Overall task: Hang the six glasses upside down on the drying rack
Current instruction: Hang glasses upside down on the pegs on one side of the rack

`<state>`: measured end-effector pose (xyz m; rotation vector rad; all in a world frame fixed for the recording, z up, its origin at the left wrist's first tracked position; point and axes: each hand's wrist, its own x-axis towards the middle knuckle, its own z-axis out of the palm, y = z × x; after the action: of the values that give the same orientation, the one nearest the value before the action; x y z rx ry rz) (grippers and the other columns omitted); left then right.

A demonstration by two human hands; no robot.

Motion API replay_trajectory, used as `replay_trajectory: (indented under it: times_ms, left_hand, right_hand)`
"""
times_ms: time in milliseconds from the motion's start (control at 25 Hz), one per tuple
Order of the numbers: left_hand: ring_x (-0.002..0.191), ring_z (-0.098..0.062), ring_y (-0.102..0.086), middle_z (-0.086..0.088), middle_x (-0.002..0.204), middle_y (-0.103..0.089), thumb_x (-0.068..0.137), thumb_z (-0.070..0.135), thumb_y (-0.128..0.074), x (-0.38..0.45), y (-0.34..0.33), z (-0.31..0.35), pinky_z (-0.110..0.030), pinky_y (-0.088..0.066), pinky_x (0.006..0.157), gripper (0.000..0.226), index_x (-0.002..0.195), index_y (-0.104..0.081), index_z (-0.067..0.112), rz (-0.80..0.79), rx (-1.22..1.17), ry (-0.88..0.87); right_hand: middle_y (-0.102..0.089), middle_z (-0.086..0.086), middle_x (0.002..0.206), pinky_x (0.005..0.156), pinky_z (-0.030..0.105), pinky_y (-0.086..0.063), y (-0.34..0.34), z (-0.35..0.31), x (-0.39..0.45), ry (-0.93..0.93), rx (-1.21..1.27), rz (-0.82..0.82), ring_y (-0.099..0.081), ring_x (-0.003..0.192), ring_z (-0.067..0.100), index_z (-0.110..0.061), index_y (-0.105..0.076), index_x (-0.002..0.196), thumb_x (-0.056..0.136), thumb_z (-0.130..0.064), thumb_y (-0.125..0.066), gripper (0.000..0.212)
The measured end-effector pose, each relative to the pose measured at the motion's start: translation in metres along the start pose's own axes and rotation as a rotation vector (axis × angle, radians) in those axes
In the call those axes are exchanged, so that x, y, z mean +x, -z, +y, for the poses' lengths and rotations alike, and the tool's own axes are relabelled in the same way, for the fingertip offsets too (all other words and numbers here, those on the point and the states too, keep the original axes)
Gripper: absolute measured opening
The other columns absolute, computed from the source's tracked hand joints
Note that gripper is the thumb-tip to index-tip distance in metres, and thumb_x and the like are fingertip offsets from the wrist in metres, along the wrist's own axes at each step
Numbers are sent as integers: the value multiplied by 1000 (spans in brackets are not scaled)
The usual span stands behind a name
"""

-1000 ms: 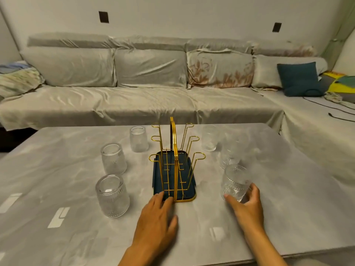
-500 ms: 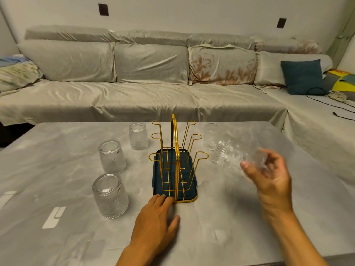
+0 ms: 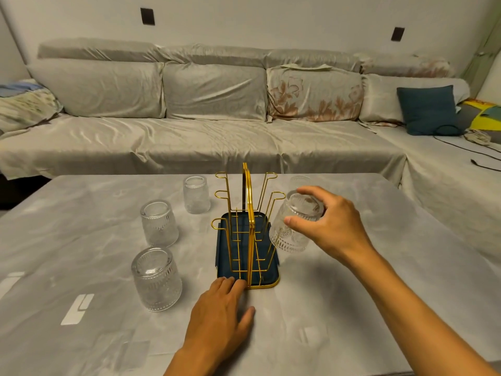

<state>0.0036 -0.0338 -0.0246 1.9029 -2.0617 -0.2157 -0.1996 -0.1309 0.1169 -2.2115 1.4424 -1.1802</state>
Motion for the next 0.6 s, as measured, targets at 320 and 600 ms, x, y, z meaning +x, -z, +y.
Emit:
replay_trajectory:
  times_ms: [320,600]
  left_hand:
    - [134,-14,-32,9,146,-39,86,63,-35,-1,0,-2,-32,-38,106,53,132,-33,37,-8,-7,12]
    - [133,-10,-33,12,144,-40,86,65,-36,-2,3,-3,-28,-41,102,54,133,-33,40,23,-29,-9]
  right_hand:
    - [-63,-4,117,81,40,-53,-29,17,-15,-45,-39,-90,-54,102,18,-33,-54,122,68,-47,-73,59]
    - [-49,-16,127,79,21,-48,-21,32,-28,-29,109,-74,-50,105,3,-36,-45,127,73,-61,-64,63]
